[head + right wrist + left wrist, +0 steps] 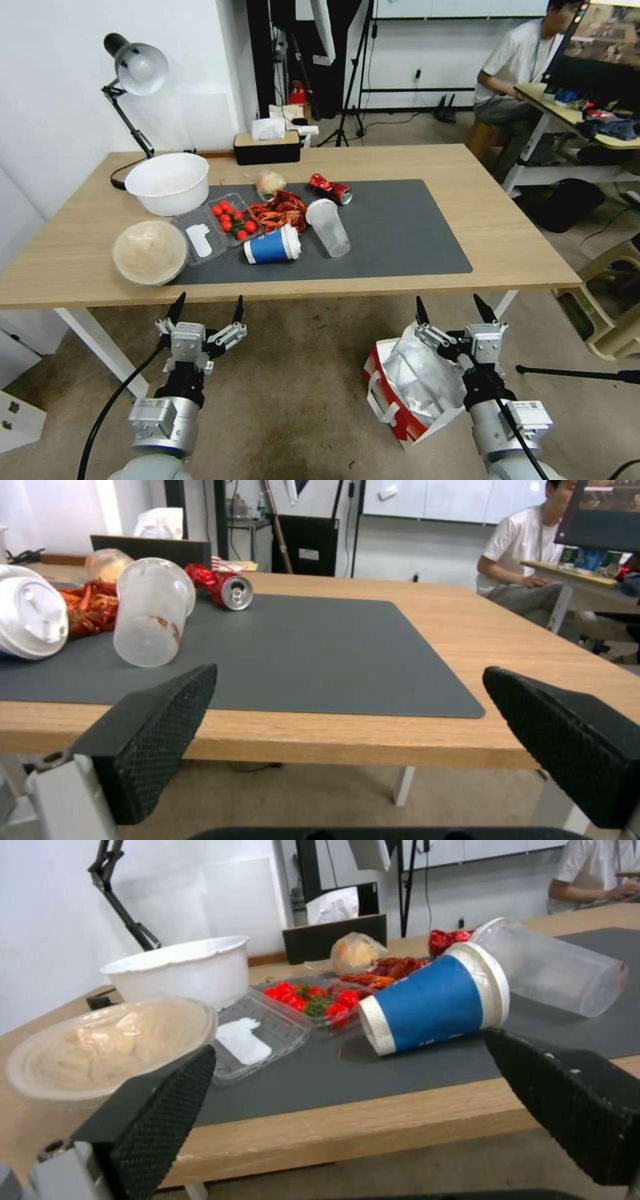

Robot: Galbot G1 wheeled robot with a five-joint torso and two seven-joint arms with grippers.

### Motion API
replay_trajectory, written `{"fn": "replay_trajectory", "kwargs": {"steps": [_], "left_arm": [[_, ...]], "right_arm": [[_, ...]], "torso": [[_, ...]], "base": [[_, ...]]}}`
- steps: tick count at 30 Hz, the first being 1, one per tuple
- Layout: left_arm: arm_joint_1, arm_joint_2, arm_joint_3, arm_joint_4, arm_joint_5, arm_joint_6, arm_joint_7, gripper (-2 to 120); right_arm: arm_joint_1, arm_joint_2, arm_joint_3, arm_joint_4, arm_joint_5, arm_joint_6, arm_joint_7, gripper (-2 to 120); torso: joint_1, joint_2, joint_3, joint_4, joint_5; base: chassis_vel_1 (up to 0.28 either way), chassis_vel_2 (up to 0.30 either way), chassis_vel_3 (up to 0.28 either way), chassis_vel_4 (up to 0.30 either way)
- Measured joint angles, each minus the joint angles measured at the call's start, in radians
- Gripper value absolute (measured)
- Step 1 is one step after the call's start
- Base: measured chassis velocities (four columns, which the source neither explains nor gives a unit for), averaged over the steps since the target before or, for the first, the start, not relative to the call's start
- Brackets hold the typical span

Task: Pick up the food delivery bag from the floor and place it on the table.

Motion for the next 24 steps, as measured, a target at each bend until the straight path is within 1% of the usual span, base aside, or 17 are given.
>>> {"fn": "replay_trajectory", "kwargs": {"steps": [24], "left_arm": [[0.0,0.0,0.0,0.001,0.0,-0.001,0.0,100]], "right_arm": [[0.0,0.0,0.0,-0.001,0.001,0.001,0.0,100]], "torso": [[0.0,-0.001,0.0,0.0,0.0]], "base": [[0.0,0.0,0.0,0.0]]}}
